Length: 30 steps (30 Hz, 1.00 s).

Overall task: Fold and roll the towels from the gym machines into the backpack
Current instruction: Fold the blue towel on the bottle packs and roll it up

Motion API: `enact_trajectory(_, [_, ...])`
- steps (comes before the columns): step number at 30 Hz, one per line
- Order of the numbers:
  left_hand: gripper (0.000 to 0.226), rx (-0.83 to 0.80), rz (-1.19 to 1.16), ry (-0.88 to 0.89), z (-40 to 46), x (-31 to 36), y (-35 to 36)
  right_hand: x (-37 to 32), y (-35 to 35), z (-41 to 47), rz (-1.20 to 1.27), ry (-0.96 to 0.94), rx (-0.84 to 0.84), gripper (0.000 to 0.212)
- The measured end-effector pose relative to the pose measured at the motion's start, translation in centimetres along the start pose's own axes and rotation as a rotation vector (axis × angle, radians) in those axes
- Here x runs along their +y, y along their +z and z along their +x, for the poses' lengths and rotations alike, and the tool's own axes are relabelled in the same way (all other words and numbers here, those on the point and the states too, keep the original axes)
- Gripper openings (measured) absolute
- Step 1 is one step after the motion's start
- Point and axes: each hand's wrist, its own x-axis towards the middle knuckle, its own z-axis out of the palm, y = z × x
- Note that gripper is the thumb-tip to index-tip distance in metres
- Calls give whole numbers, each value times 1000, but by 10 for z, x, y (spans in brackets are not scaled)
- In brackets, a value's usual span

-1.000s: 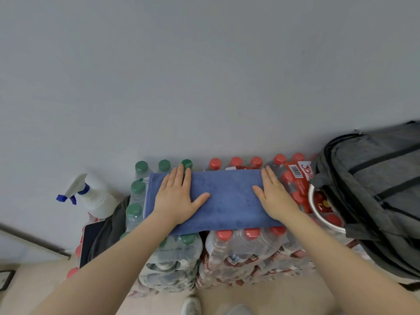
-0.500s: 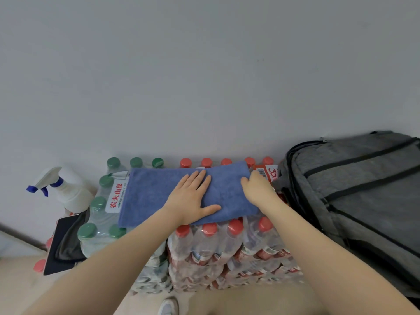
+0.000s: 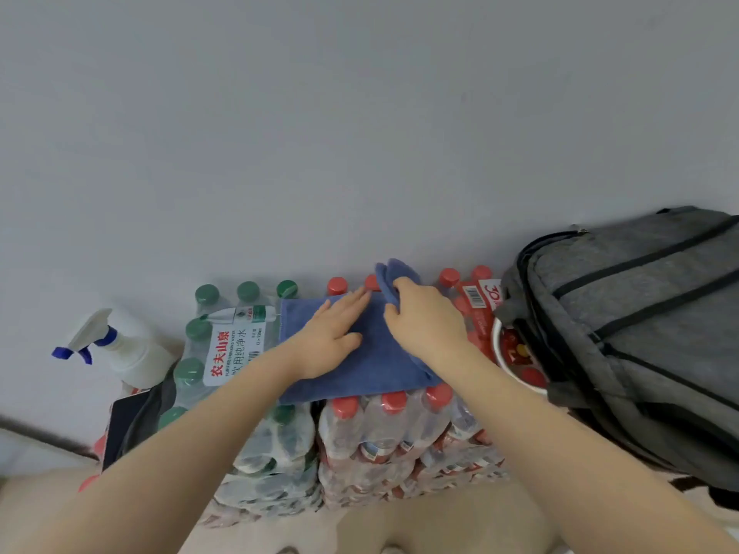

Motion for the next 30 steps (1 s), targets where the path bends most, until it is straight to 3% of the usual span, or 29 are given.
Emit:
enact_trajectory(3, [67,9,-213,9,-10,-25,-14,-24,21,-2,-17,7,-89,11])
enact_trajectory(10, [58,-51,221,144,-2,-48,-10,-33,51,-4,-89,34,-98,38])
enact_trajectory(11, [56,-48,255,151,1,-48,-10,-33,50,-5,-110,27,-51,39])
enact_trajectory(13, [57,-34,237,169,4,-48,-13,-26,55,-3,-239,-46,215,41])
enact_trajectory(15, [54,39,127,161,11,-49,-18,-20,59,-3,-281,-88,294,54])
enact_trajectory(17, [49,139,158,84,20,-57,-23,-17,68,-3,-263,-104,80,82])
enact_trajectory(19, [46,128,359,-55,28,-67,-28,-13,76,-7,-264,-85,-105,97])
enact_trajectory(23, [55,-126,530,-193,28,-76,-42,-11,77,-5,-273,-80,-137,79])
enact_trajectory(27, [52,-206,349,-185,28,-67,-62,-11,77,-4,-305,-66,-144,76])
enact_trajectory(30, [24,-137,-121,-169,20,-58,-81,-10,79,-3,-296,-57,-134,90])
